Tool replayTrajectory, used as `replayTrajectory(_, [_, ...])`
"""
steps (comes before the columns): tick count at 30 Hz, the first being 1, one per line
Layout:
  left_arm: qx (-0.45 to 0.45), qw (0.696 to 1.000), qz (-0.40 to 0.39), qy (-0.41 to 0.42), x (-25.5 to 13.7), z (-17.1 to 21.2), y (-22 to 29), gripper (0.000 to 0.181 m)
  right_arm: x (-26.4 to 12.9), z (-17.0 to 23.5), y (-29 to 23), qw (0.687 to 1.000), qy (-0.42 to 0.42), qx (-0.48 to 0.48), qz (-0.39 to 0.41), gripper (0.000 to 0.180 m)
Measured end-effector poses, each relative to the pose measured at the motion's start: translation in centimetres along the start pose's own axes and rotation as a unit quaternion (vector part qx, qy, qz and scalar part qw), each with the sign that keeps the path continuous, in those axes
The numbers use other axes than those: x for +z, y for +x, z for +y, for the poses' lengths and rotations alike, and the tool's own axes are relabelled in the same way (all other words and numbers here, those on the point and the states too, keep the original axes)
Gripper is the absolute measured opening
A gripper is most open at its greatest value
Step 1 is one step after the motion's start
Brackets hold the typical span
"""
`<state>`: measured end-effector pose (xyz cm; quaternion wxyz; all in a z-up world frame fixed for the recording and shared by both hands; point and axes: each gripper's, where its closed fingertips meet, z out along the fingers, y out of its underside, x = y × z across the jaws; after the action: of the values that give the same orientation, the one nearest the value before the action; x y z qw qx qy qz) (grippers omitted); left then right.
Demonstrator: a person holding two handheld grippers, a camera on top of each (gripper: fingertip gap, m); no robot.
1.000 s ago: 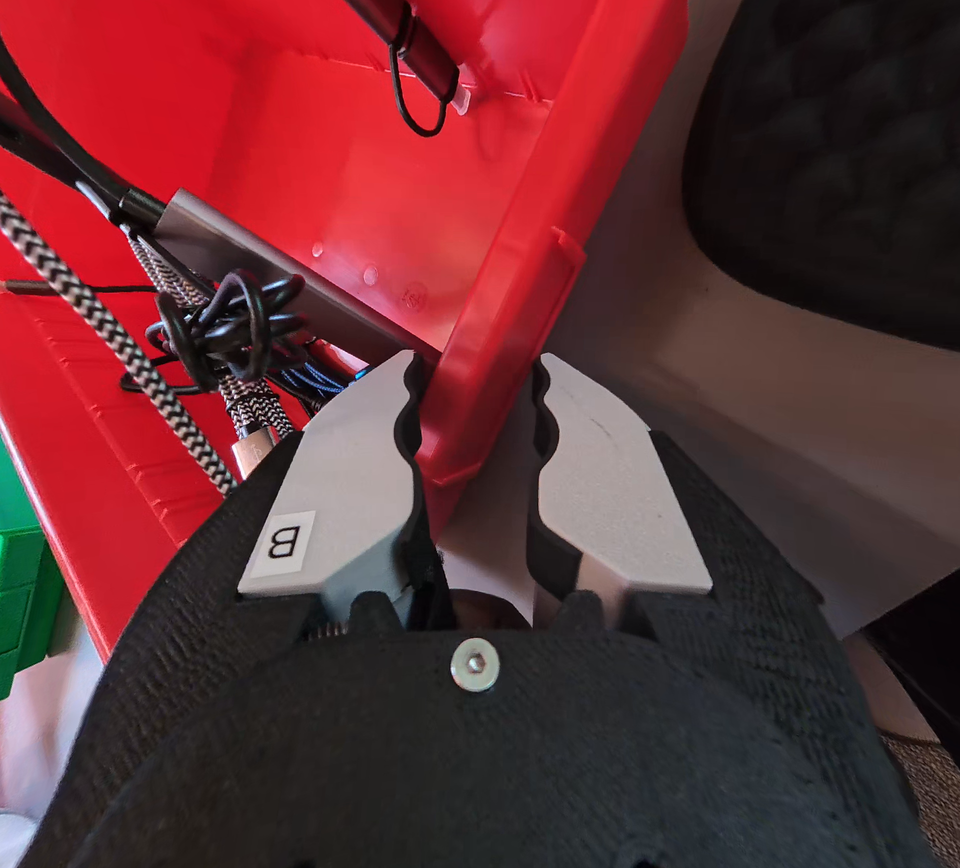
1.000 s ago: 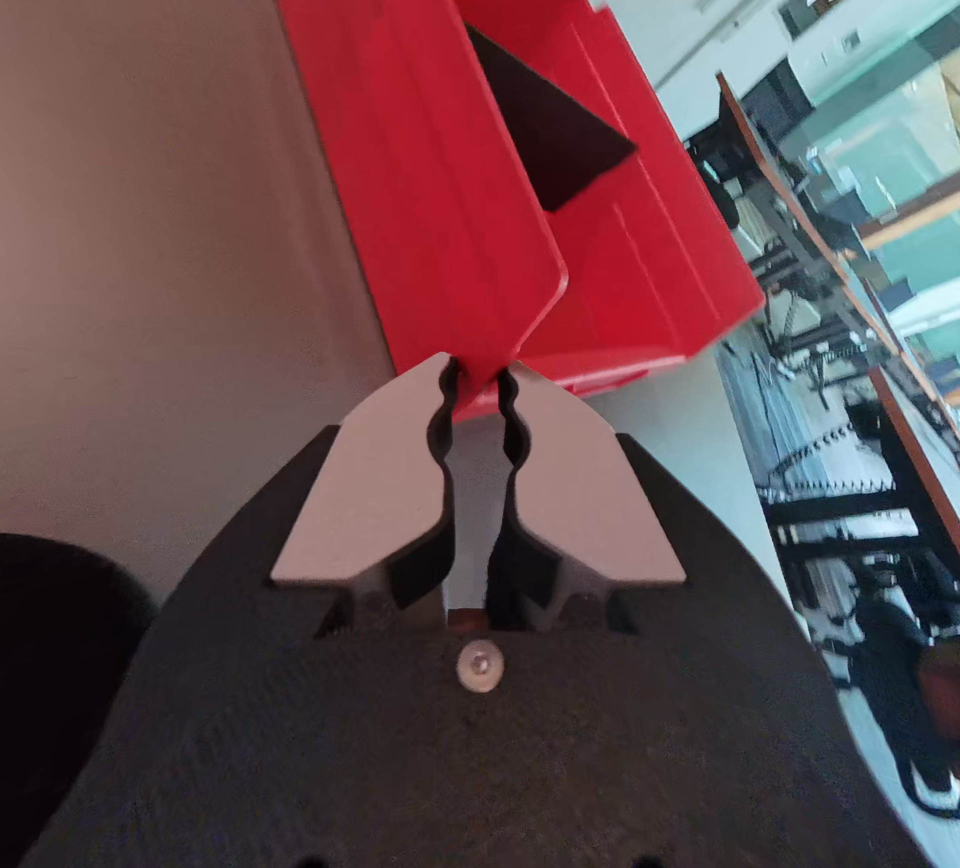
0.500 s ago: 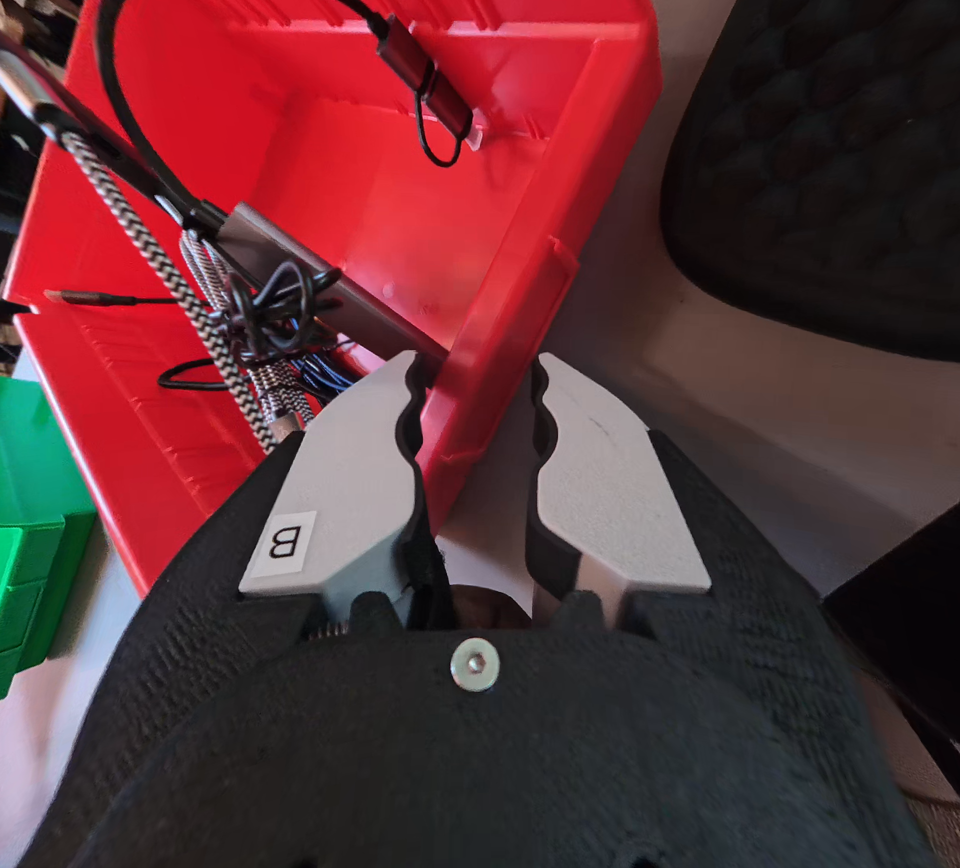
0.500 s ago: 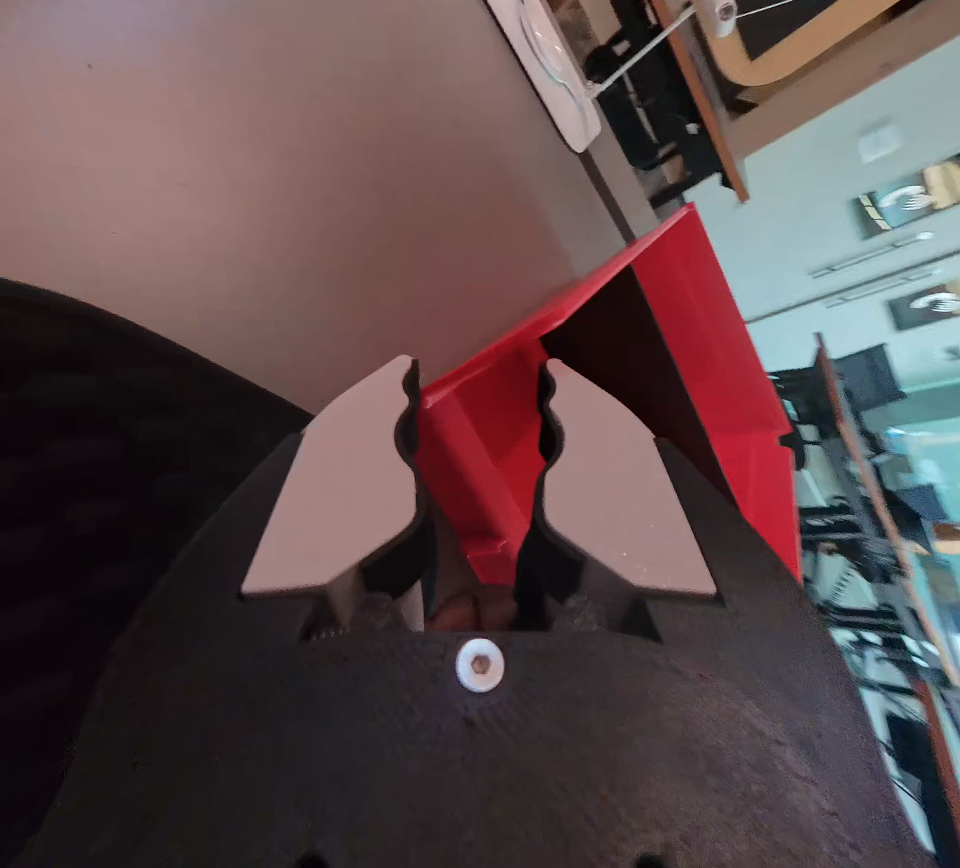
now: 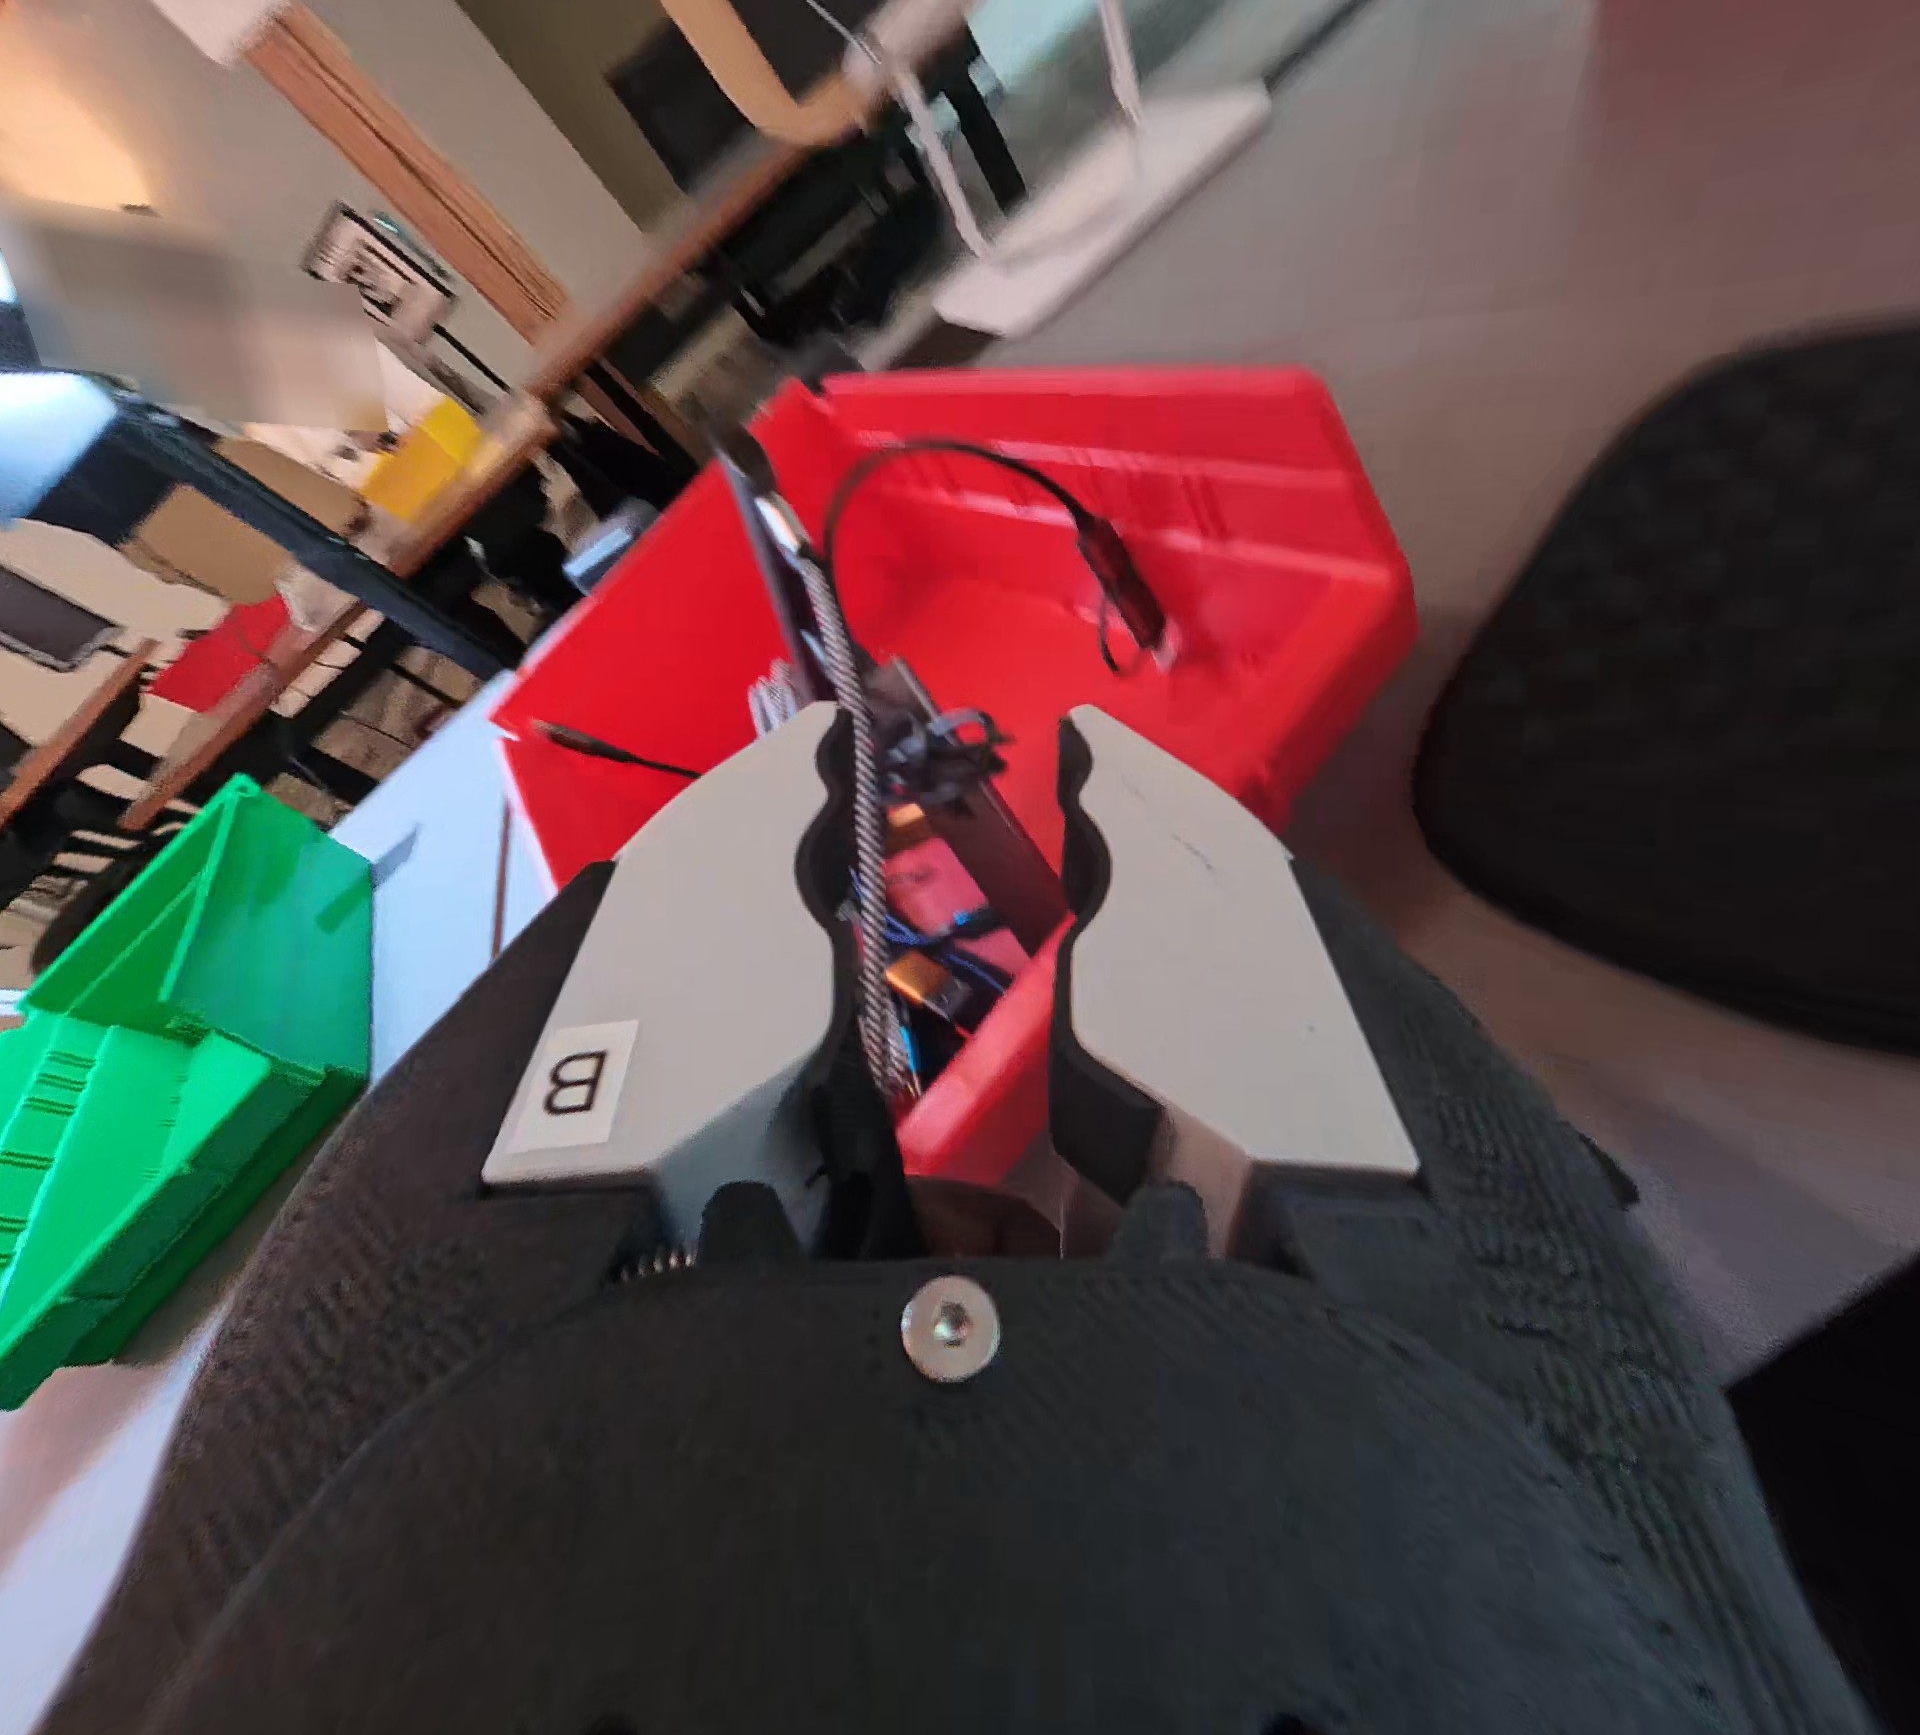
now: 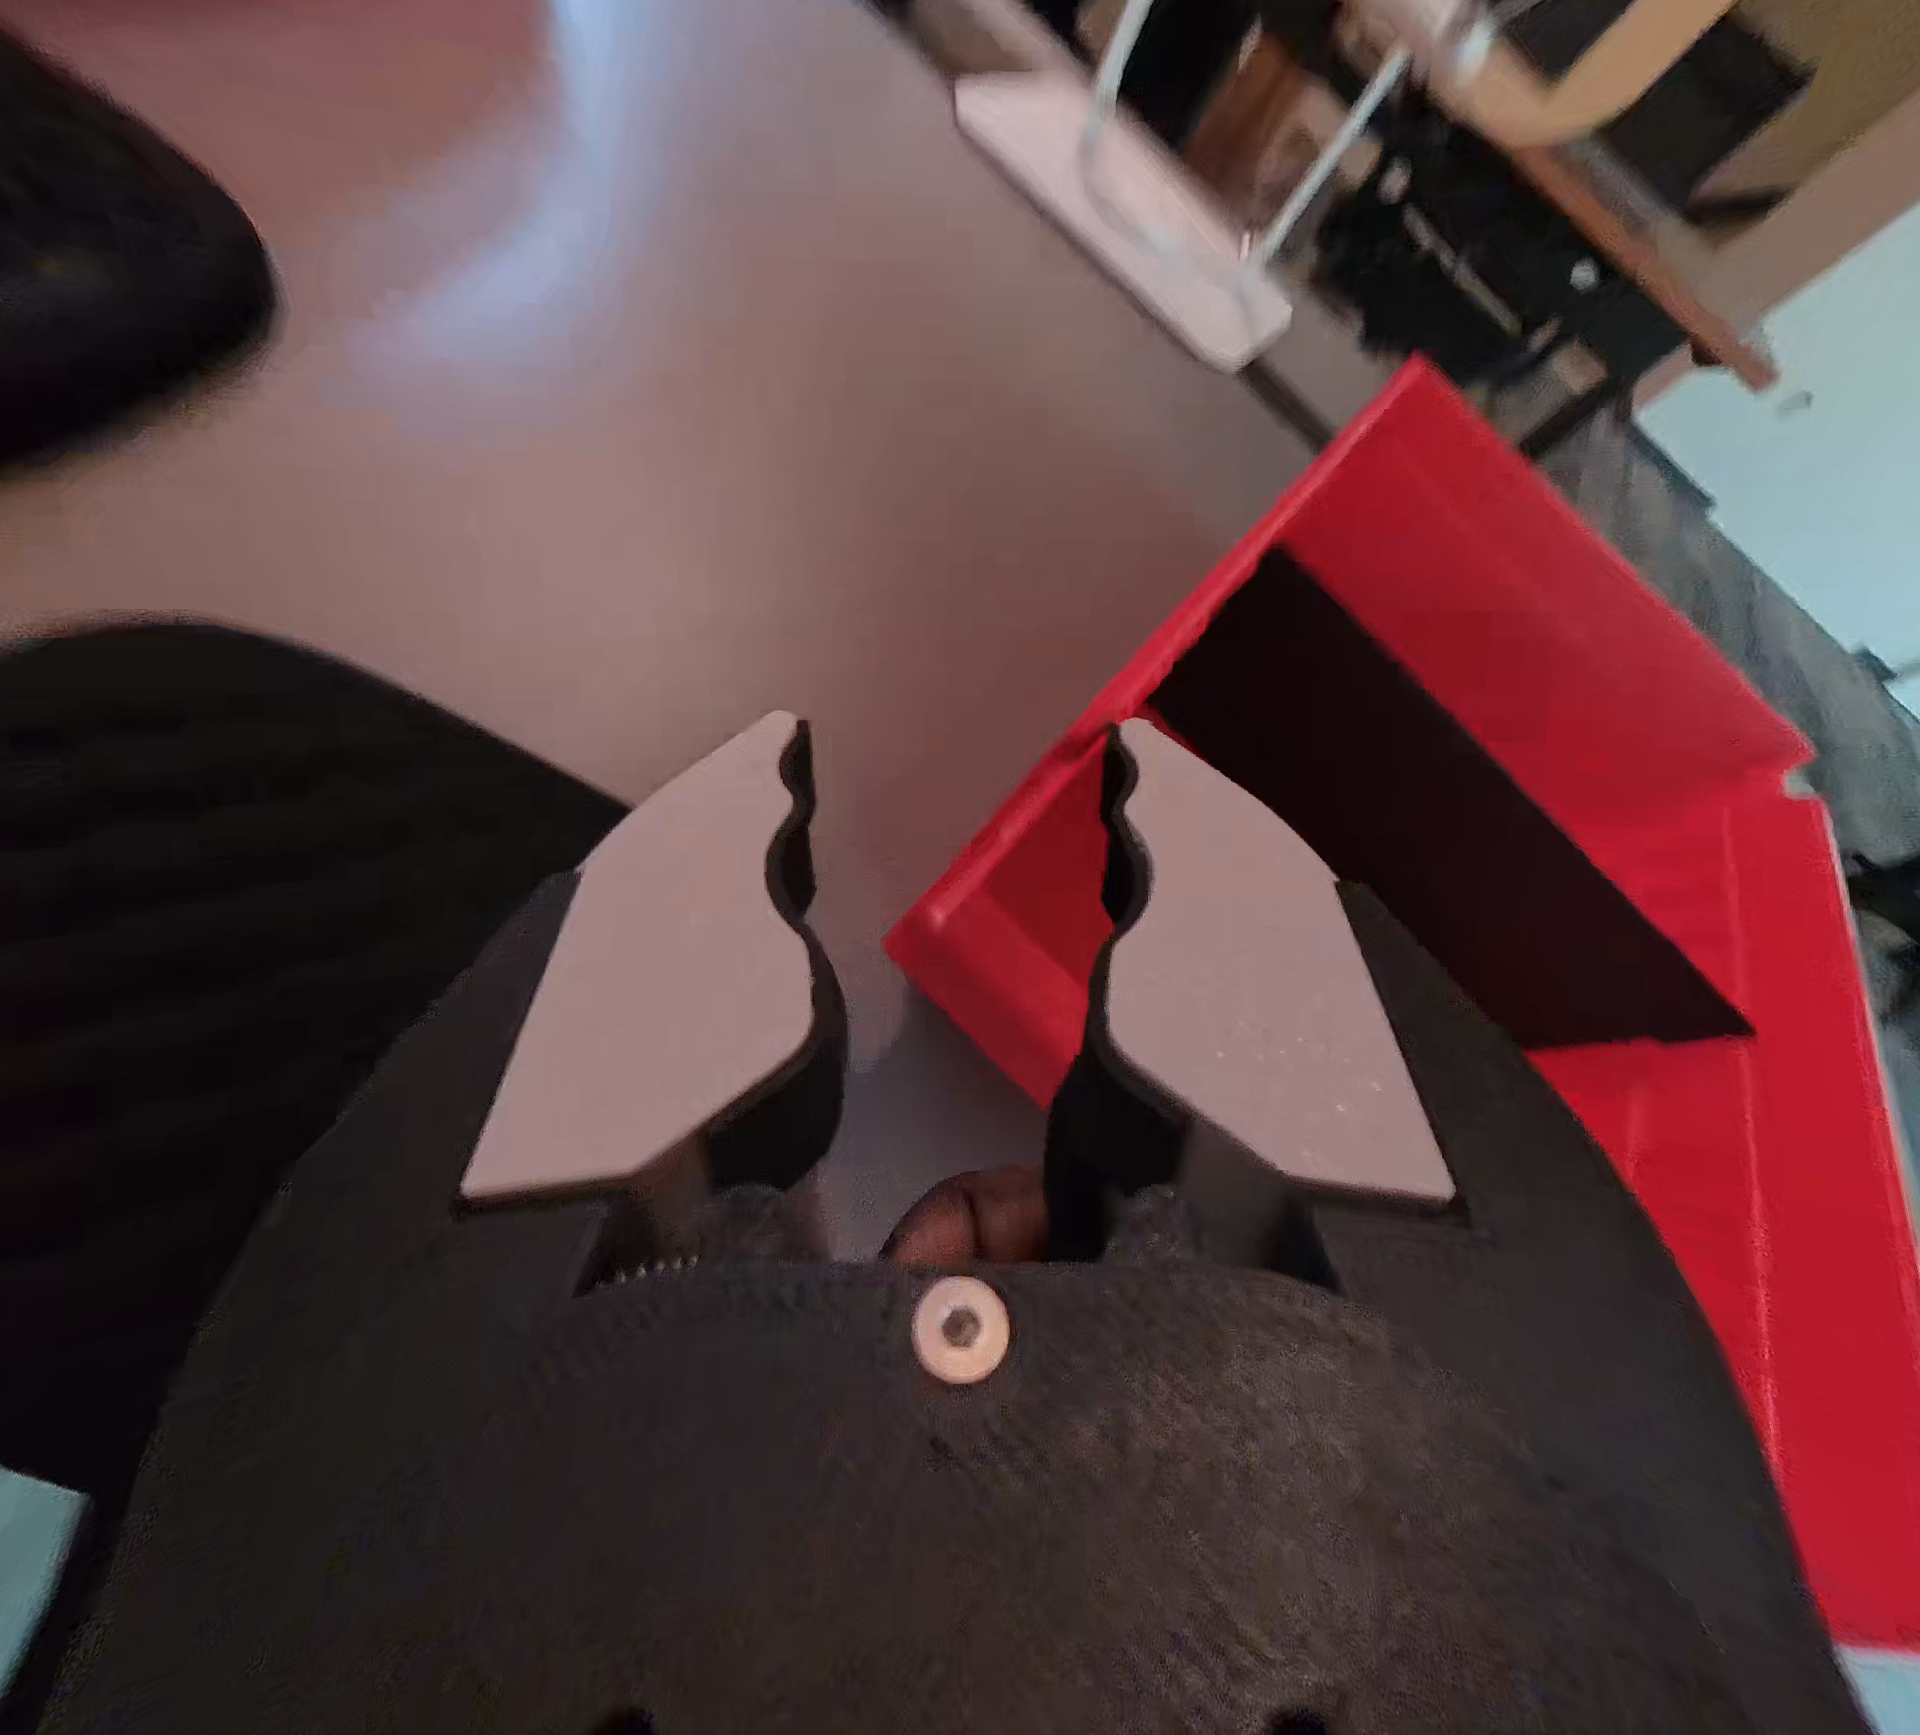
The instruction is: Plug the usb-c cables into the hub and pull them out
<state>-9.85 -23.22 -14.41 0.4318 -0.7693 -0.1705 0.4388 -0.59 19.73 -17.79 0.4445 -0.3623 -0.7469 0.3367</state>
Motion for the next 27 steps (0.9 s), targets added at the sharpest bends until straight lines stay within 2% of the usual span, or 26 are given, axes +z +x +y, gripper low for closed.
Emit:
replayTrajectory(1, [-0.021,0.999,-0.021,0.024,-0.4,-1.0,-0.8,0.04,-0.6,-1.8,-0.2,0.999,0.05,0.007,-0.004,0.055])
replayTrajectory(4, [-0.084,0.992,-0.066,0.07,-1.2,-3.3,-2.7,0.049,-3.1,-7.3,-1.3,0.972,0.229,0.058,-0.02,0.059])
replayTrajectory(6, [-0.104,0.988,-0.092,0.068,-1.4,-3.8,-3.4,0.052,-4.1,-9.6,-3.0,0.933,0.332,0.124,-0.07,0.061])
replayTrajectory(8, [-0.121,0.985,-0.113,0.052,-1.0,-4.0,-3.8,0.056,-3.1,-10.0,-5.0,0.893,0.385,0.198,-0.123,0.065])
replayTrajectory(10, [-0.125,0.983,-0.132,0.03,-0.4,-3.7,-4.0,0.056,-0.6,-8.9,-6.7,0.88,0.368,0.248,-0.168,0.073])
replayTrajectory(13, [-0.137,0.982,-0.132,0.002,1.3,-3.1,-3.6,0.056,-0.3,-8.6,-5.4,0.869,0.351,0.298,-0.18,0.08])
replayTrajectory(17, [-0.13,0.977,-0.151,-0.069,3.2,-0.7,-3.5,0.055,-1.1,-8.1,-3.1,0.821,0.391,0.375,-0.181,0.065])
replayTrajectory(21, [-0.13,0.968,-0.185,-0.107,4.6,1.0,-4.2,0.041,-1.1,-8.3,-4.0,0.832,0.388,0.349,-0.19,0.061])
replayTrajectory(23, [-0.132,0.967,-0.18,-0.123,5.3,1.7,-4.1,0.025,-1.2,-8.5,-4.4,0.839,0.39,0.328,-0.188,0.059])
replayTrajectory(24, [-0.134,0.969,-0.171,-0.118,5.6,1.5,-3.9,0.01,-1.3,-8.5,-4.5,0.841,0.391,0.323,-0.187,0.057])
replayTrajectory(25, [-0.144,0.969,-0.17,-0.104,5.8,1.1,-4.1,0.004,-1.3,-8.5,-4.6,0.841,0.391,0.322,-0.187,0.056])
replayTrajectory(27, [-0.169,0.968,-0.176,-0.058,5.9,-0.4,-5.3,0.003,-1.1,-8.4,-4.3,0.838,0.39,0.333,-0.188,0.054])
